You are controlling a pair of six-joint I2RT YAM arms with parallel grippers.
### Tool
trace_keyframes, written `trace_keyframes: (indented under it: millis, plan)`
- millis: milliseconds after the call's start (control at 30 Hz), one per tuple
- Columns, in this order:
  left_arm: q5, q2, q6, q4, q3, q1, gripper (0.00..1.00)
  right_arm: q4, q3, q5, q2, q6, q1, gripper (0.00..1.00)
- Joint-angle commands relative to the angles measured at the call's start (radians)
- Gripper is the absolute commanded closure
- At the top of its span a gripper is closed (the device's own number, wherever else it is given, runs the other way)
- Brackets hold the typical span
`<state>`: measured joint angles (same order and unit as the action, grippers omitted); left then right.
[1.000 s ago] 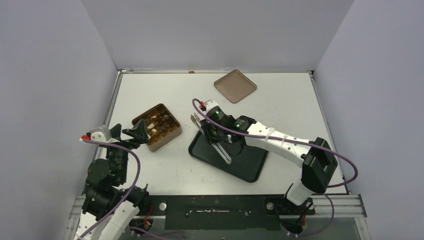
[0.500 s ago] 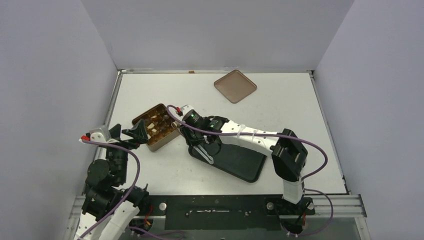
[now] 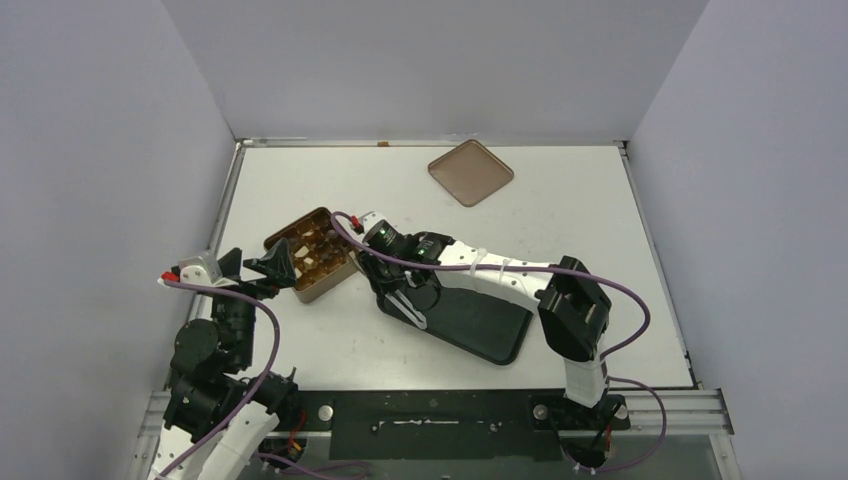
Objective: Pack the chocolate
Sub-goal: Place the fake chocolate in the packing box, then pick up the fake chocolate from the plate.
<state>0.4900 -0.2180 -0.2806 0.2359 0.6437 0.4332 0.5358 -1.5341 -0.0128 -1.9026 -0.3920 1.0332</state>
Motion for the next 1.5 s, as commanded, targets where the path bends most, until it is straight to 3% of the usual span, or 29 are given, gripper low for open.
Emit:
trace_keyframes:
  millis: [0,533,1133,1467]
  plan:
    - [0.001,0.005,0.009,-0.029,0.005,0.006,0.03,-0.026,-0.048,0.010,0.037,0.008,-0.005,0.63]
    - [-0.005,-0.008,0.008,-0.033,0.004,0.012,0.03,0.007,-0.002,0.045,0.174,0.004,-0.032,0.65]
    - [-0.020,-0.014,0.011,-0.043,-0.003,0.016,0.03,0.109,0.359,0.146,0.489,-0.069,-0.175,0.65]
    - [-0.021,-0.011,0.009,-0.042,-0.004,0.016,0.03,0.156,0.496,0.149,0.556,-0.118,-0.201,0.64]
